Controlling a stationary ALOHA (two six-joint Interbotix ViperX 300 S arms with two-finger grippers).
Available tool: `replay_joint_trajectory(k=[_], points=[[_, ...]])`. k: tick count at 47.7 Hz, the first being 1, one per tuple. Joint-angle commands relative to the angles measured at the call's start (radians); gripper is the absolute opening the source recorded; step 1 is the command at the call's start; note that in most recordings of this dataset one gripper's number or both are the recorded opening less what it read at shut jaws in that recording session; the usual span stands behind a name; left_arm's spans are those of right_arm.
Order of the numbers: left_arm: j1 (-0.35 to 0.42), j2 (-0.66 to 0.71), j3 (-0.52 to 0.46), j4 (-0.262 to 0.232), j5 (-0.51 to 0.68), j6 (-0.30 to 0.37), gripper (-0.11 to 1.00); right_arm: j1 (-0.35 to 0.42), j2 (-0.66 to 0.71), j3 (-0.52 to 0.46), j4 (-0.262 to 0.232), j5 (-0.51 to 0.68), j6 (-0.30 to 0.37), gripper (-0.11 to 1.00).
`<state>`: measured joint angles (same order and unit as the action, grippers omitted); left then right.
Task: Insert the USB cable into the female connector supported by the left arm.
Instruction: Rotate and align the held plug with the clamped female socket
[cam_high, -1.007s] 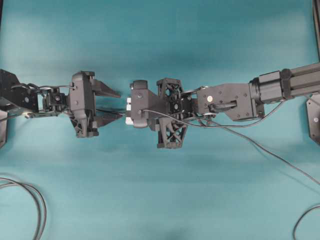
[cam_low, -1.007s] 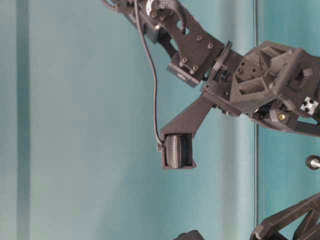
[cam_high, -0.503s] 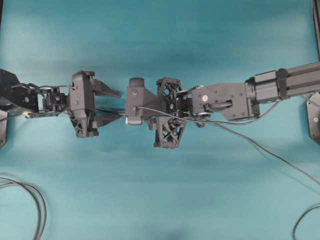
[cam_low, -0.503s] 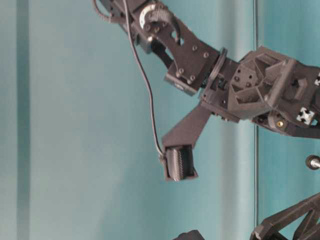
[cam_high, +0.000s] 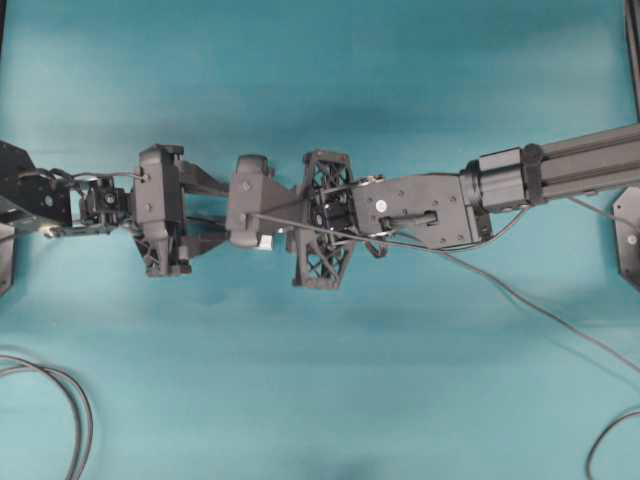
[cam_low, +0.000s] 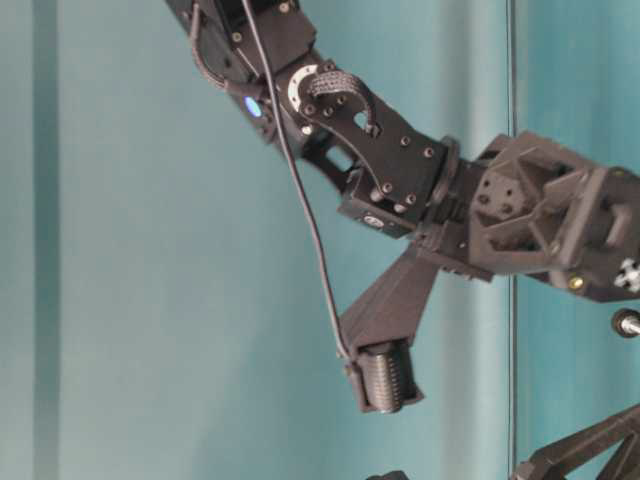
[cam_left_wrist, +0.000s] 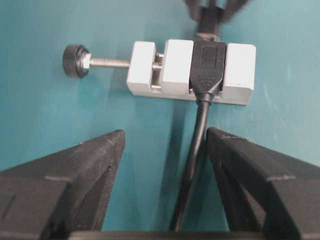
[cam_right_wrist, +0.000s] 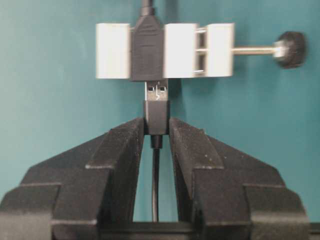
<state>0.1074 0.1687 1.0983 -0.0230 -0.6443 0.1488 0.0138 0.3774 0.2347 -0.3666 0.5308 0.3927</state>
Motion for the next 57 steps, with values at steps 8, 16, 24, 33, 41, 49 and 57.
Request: replay_joint_trajectory(k=[8,16,24,33,41,49,57], points=[[-0.002,-0.009,-0.002,0.0,-0.006,-0.005,0.78,0.041,-0.018,-0.04,-0.202,0.081,0.175,0.22],[-0.002,-0.009,-0.005,0.0,-0.006,-0.003,0.78,0.054,-0.02,-0.025,-0.186,0.078,0.178,0.22],[-0.002,-0.009,-0.008,0.0,-0.003,-0.006,0.78,0.06,-0.031,-0.005,-0.158,0.046,0.179,0.22],[-0.002,-0.011,-0.009,0.0,-0.003,-0.011,0.78,0.064,-0.057,0.034,-0.156,0.021,0.199,0.22],[-0.008,-0.009,-0.015,0.0,-0.003,-0.012,0.78,0.066,-0.057,0.044,-0.156,0.003,0.207,0.22],[-0.012,-0.009,-0.018,0.0,-0.003,-0.014,0.77,0.066,-0.071,0.054,-0.158,-0.026,0.201,0.22],[-0.011,-0.009,-0.018,0.0,-0.003,-0.015,0.78,0.064,-0.097,0.078,-0.158,-0.052,0.209,0.22]])
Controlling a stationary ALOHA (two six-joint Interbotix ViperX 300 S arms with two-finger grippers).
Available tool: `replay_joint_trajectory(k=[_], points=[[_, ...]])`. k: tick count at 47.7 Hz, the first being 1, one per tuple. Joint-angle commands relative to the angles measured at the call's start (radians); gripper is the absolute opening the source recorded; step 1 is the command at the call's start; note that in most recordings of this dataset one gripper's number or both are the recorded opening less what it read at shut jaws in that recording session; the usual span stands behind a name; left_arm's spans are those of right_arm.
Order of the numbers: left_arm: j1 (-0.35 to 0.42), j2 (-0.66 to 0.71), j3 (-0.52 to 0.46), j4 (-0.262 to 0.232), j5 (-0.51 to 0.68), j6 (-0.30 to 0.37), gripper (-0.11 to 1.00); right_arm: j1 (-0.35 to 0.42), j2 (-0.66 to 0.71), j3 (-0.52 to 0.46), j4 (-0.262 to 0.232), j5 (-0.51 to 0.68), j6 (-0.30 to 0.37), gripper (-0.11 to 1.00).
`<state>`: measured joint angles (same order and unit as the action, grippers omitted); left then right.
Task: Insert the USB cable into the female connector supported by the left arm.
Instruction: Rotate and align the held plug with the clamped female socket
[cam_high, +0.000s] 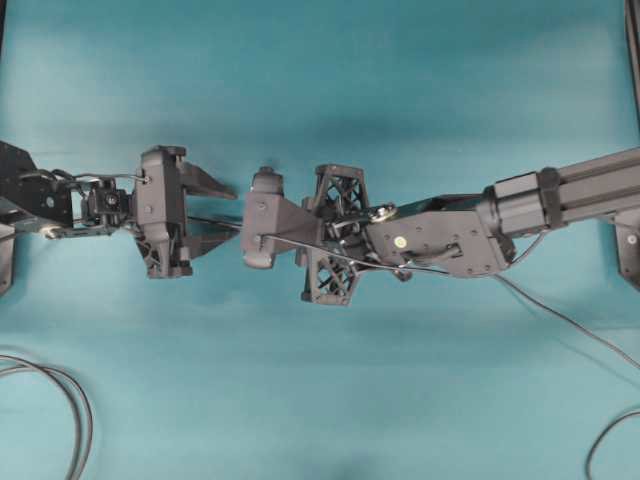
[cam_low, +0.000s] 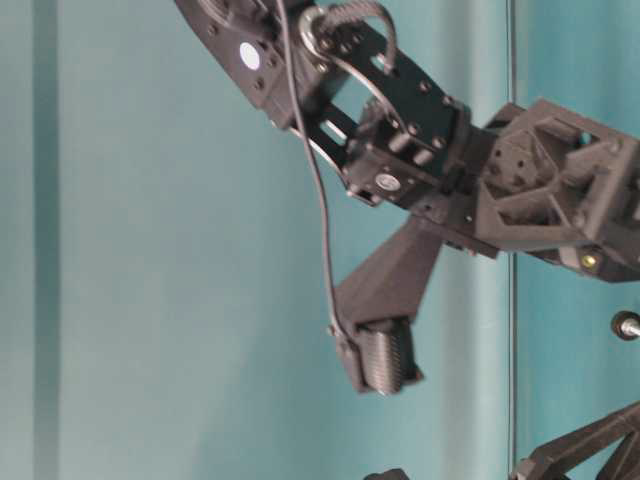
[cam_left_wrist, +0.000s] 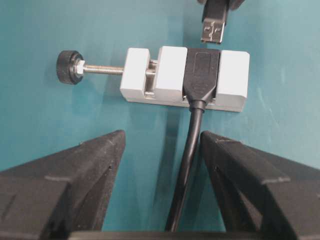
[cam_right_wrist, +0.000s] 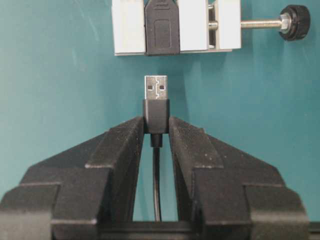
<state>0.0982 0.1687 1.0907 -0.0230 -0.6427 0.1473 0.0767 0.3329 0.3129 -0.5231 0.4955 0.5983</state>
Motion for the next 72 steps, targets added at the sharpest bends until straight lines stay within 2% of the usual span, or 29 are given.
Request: replay_joint_trajectory(k=[1,72], points=[[-0.003,-0.009,-0.011,0.0,-0.005,-0.014,0.78,0.003,-0.054,0.002,-0.002,-0.02,0.003,0.22],[-0.003,-0.009,-0.017,0.0,-0.005,-0.009,0.78,-0.026,-0.025,0.015,-0.014,-0.123,0.003,0.22]])
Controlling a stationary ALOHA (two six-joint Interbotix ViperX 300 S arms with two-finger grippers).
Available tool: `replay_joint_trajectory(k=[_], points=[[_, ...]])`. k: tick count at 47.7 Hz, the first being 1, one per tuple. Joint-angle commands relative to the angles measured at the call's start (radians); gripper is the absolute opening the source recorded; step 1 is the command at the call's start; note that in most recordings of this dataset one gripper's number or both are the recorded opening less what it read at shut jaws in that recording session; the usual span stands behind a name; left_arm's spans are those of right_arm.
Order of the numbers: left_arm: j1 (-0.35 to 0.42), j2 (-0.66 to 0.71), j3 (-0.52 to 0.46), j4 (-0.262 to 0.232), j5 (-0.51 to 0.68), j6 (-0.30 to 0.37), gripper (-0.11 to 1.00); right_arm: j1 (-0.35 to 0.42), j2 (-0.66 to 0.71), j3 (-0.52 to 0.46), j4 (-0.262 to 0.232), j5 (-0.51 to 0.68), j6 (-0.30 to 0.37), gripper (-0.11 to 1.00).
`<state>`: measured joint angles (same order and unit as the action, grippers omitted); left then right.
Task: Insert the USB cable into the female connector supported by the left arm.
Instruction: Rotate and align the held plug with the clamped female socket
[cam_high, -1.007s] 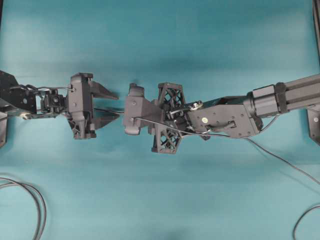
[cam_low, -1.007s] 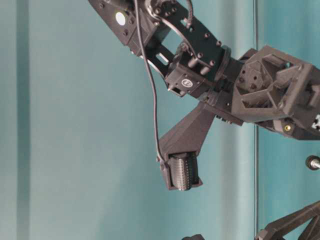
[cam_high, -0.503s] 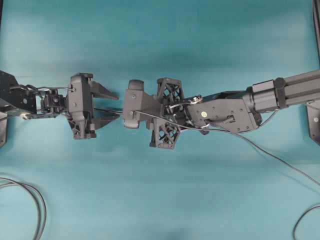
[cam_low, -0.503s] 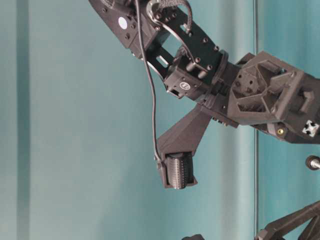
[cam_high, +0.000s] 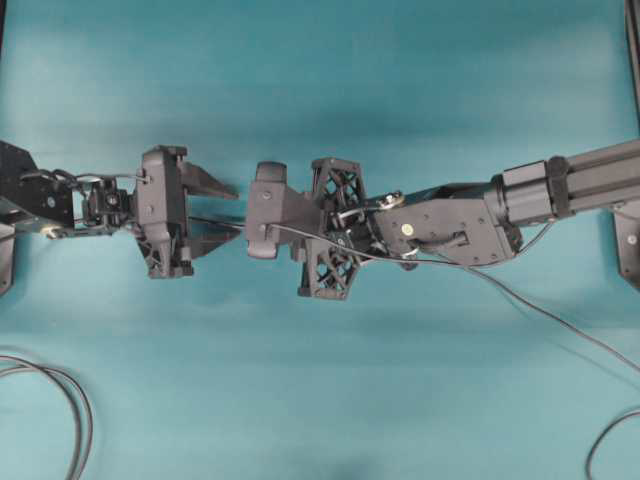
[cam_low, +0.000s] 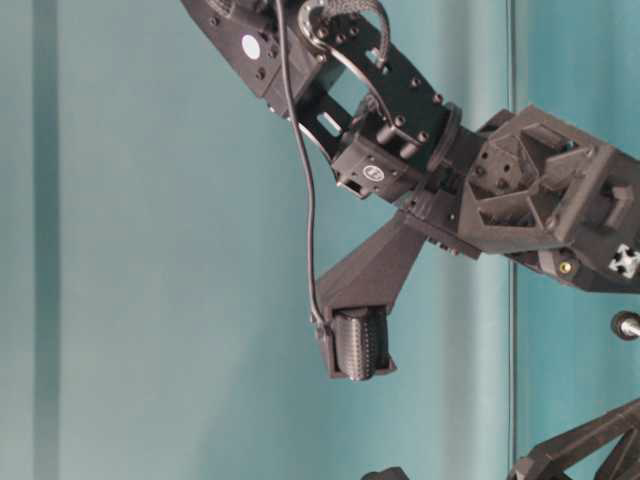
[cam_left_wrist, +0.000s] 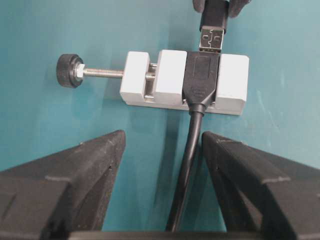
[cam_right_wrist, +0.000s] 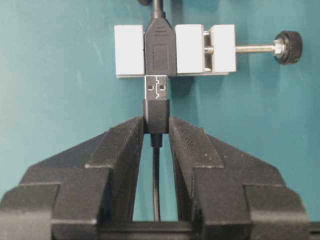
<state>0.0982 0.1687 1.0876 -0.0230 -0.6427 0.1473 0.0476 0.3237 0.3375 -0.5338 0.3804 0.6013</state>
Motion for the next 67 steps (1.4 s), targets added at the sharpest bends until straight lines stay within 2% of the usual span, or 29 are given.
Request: replay_joint_trajectory(k=[1,19,67], points=[[-0.003,-0.009,-0.012,0.0,-0.005,-0.009,0.78,0.003,-0.015,-0.009,-0.003,-0.006,0.0,0.22],[-0.003,-0.009,-0.012,0.0,-0.005,-0.011,0.78,0.008,-0.012,-0.015,-0.003,0.058,0.0,0.22],[-0.003,-0.009,-0.015,0.002,0.009,-0.008,0.78,0.009,0.006,-0.051,-0.003,0.061,-0.011,0.22]])
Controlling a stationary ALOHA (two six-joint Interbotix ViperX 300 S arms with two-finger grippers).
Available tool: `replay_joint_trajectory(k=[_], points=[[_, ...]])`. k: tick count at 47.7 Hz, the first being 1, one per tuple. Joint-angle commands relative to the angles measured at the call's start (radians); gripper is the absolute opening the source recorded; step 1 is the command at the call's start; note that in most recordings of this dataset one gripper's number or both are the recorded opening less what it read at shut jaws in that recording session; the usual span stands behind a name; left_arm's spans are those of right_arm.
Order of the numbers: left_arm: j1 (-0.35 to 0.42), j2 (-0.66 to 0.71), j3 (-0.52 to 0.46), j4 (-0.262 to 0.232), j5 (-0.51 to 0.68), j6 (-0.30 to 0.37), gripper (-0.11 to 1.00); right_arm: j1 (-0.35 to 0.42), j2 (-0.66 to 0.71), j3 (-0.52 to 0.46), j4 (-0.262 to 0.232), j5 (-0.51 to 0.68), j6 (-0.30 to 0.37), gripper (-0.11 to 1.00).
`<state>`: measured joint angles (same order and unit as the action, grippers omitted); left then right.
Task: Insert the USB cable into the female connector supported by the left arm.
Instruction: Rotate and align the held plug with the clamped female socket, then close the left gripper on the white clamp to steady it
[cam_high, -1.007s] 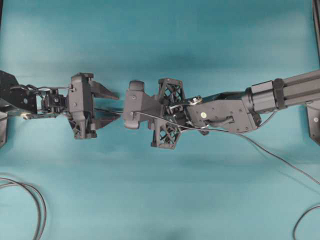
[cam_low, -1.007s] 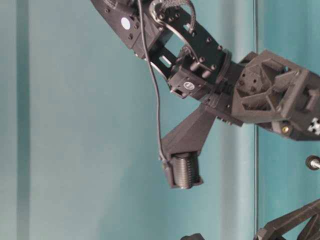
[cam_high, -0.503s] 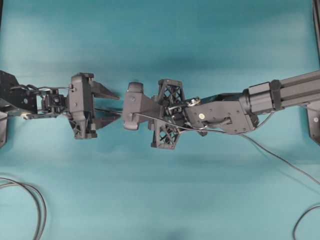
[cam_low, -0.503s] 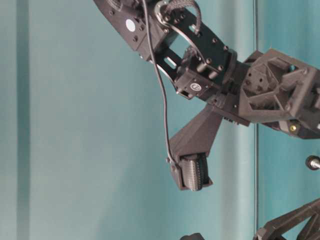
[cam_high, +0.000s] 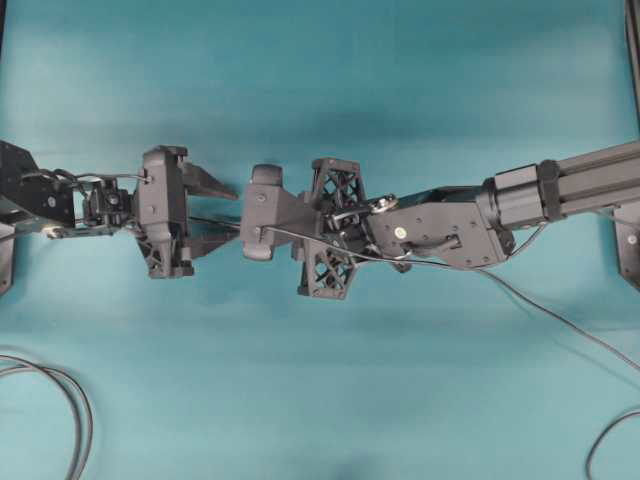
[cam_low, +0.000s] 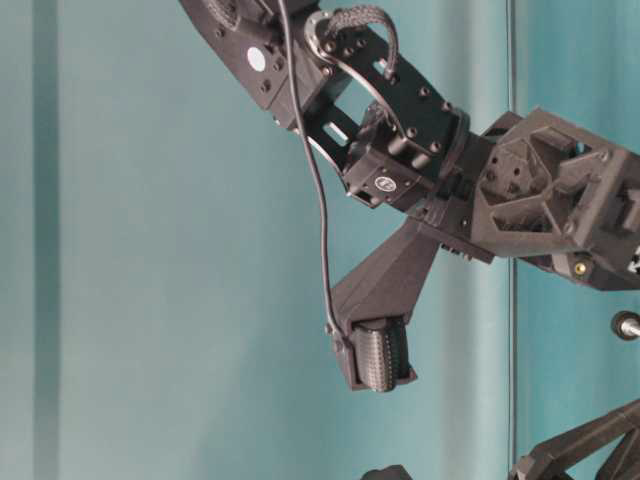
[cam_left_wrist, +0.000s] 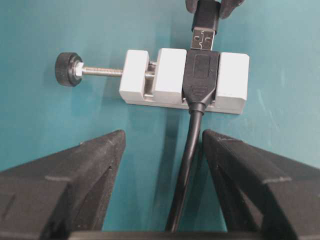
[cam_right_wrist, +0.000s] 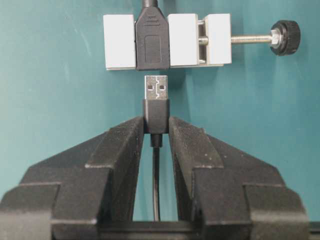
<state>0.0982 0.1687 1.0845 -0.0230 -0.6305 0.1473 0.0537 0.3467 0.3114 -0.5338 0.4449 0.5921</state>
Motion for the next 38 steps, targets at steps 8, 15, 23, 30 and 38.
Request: replay_joint_trajectory(k=[8,15,23,30,38], points=[[-0.003,-0.009,-0.014,0.0,-0.003,-0.009,0.78,0.003,-0.018,-0.029,-0.003,-0.005,-0.003,0.22],[-0.003,-0.009,-0.014,0.0,-0.005,-0.009,0.78,0.003,-0.017,-0.029,-0.003,-0.005,-0.008,0.22],[-0.003,-0.009,-0.014,0.002,-0.003,-0.009,0.78,0.003,-0.015,-0.029,-0.003,-0.005,-0.008,0.22],[-0.003,-0.009,-0.014,0.002,-0.005,-0.009,0.78,0.003,-0.006,-0.038,-0.003,-0.006,-0.011,0.22],[-0.009,-0.009,-0.02,0.0,-0.003,-0.009,0.78,0.003,0.0,-0.049,-0.003,-0.005,-0.021,0.22]])
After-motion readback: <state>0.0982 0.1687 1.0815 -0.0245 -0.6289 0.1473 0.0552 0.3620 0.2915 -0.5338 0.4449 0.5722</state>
